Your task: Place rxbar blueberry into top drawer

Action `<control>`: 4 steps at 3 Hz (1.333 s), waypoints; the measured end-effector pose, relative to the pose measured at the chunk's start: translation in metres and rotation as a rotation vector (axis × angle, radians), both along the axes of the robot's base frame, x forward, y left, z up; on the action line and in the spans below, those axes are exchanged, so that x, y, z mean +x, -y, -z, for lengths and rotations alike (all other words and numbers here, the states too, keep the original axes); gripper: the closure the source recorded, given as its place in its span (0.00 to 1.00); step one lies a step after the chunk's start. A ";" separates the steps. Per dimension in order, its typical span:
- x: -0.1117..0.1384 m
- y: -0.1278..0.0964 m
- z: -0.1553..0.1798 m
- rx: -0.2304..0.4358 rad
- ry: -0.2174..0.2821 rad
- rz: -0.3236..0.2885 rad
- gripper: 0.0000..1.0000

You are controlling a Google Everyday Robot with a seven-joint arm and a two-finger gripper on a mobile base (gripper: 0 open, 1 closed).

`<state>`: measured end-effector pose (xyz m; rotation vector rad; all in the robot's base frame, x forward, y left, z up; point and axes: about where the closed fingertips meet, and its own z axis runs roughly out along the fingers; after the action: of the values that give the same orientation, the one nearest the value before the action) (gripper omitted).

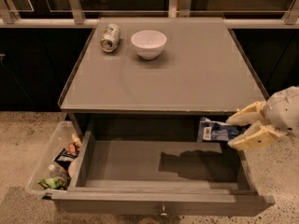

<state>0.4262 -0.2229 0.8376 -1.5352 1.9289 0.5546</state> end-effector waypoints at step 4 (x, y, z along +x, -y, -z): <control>-0.081 -0.026 0.117 -0.067 -0.121 -0.040 1.00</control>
Offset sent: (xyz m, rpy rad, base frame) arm -0.1195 0.0418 -0.0997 -0.1431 0.0823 0.1164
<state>0.3456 -0.1972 0.7207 -1.6188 2.0297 0.6178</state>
